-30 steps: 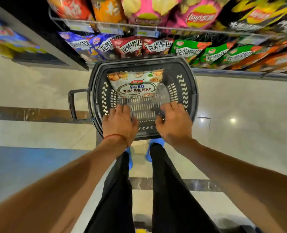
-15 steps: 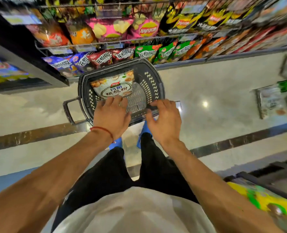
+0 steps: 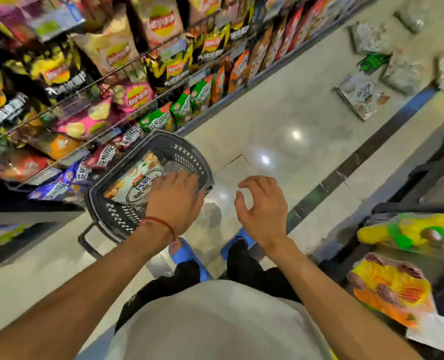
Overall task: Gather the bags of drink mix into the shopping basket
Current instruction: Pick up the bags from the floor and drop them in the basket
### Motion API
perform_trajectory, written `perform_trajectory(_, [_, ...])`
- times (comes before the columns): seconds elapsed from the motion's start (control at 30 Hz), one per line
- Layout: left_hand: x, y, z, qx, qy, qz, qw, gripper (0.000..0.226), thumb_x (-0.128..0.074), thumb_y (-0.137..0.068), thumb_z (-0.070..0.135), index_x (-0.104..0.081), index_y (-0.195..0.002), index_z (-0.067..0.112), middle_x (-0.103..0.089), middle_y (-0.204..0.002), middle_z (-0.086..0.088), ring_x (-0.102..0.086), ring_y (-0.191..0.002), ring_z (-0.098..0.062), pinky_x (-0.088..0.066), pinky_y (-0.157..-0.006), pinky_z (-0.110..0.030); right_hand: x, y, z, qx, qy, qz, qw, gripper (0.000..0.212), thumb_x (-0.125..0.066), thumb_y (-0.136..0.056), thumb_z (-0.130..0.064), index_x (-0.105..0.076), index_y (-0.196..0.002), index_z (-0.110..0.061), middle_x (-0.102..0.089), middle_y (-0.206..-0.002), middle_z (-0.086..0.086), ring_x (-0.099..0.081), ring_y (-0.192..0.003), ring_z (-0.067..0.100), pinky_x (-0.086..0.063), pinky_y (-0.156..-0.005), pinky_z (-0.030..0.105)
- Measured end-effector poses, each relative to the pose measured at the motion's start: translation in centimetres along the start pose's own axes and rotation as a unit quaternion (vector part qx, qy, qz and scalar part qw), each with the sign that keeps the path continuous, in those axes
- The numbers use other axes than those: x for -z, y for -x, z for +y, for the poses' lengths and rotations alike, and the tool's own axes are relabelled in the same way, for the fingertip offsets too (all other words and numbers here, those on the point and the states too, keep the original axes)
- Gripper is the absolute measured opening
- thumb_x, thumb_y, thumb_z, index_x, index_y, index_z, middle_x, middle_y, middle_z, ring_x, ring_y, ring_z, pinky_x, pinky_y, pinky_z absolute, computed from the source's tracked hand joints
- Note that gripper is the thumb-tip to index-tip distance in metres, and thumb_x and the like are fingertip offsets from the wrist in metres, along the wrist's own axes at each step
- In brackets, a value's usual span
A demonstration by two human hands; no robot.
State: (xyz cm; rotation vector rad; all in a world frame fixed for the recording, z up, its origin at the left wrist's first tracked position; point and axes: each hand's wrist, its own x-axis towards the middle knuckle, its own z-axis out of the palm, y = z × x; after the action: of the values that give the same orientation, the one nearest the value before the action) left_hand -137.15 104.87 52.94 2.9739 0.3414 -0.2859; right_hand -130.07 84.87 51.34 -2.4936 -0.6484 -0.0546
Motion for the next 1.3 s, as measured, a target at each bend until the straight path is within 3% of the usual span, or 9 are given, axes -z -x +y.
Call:
perform_trajectory(0.27, [1.9,-9.5,13.4,-0.104,-0.053,-0.002,0.993,0.043,-0.042,-0.099,0.046,-0.058,-0.126,0.017,-0.059,-0.127,-0.004,-0.058,-0.109,-0.029,-0.046,-0.087,-0.043,7.6,-3.0,12.4,-0.088,0.027,0.035,0.995,0.02,-0.07,-0.087,-0.024,-0.075,-0.105,-0.017,-0.071,-0.106,-0.002,-0.061,-0.102,0.022,-0.049,-0.079,0.036])
perform_trajectory(0.53, [3.0,-19.4,27.9,-0.161,-0.058,0.017,0.985,0.039,-0.05,-0.097,0.044,-0.061,-0.125,0.02,-0.06,-0.126,-0.002,-0.059,-0.108,-0.027,-0.045,-0.086,-0.042,15.8,-6.7,25.9,-0.161,0.068,0.054,0.983,0.026,-0.067,-0.087,-0.03,-0.075,-0.108,-0.016,-0.072,-0.108,0.0,-0.064,-0.104,0.027,-0.053,-0.081,0.04])
perform_trajectory(0.63, [3.5,-23.3,32.3,-0.197,-0.065,0.032,0.978,0.038,-0.051,-0.097,0.043,-0.061,-0.124,0.019,-0.061,-0.125,-0.003,-0.059,-0.107,-0.027,-0.046,-0.085,-0.041,18.4,-8.4,30.0,-0.196,0.082,0.08,0.974,0.026,-0.07,-0.088,-0.029,-0.074,-0.11,-0.018,-0.071,-0.11,-0.001,-0.063,-0.104,0.025,-0.047,-0.083,0.036])
perform_trajectory(0.8, [4.4,-30.9,38.6,-0.257,-0.069,0.039,0.963,0.038,-0.053,-0.096,0.042,-0.062,-0.124,0.017,-0.061,-0.124,-0.004,-0.06,-0.104,-0.029,-0.047,-0.083,-0.042,21.6,-12.0,36.3,-0.223,0.097,0.125,0.962,0.028,-0.069,-0.088,-0.029,-0.073,-0.112,-0.016,-0.071,-0.11,0.003,-0.062,-0.1,0.025,-0.05,-0.082,0.038])
perform_trajectory(0.9, [4.4,-36.8,42.2,-0.28,-0.071,0.038,0.957,0.039,-0.051,-0.097,0.043,-0.062,-0.124,0.018,-0.061,-0.124,-0.004,-0.06,-0.103,-0.028,-0.046,-0.083,-0.041,23.5,-15.4,40.4,-0.249,0.096,0.14,0.953,0.027,-0.07,-0.088,-0.029,-0.074,-0.112,-0.016,-0.071,-0.11,0.002,-0.061,-0.1,0.022,-0.048,-0.083,0.033])
perform_trajectory(1.07, [4.9,-47.8,48.6,-0.308,-0.07,0.044,0.948,0.038,-0.05,-0.096,0.043,-0.062,-0.124,0.019,-0.061,-0.124,-0.002,-0.06,-0.103,-0.027,-0.043,-0.09,-0.042,27.8,-23.8,48.6,-0.261,0.119,0.111,0.952,0.027,-0.068,-0.09,-0.031,-0.074,-0.113,-0.017,-0.071,-0.112,0.003,-0.063,-0.105,0.025,-0.05,-0.086,0.038])
perform_trajectory(1.3, [8.4,-61.5,56.3,-0.341,-0.068,0.038,0.937,0.035,-0.053,-0.096,0.038,-0.063,-0.122,0.017,-0.063,-0.122,-0.003,-0.06,-0.103,-0.029,-0.046,-0.086,-0.042,33.0,-35.1,58.9,-0.268,0.157,0.151,0.938,0.028,-0.066,-0.091,-0.032,-0.074,-0.114,-0.017,-0.071,-0.11,0.002,-0.062,-0.103,0.024,-0.048,-0.083,0.036])
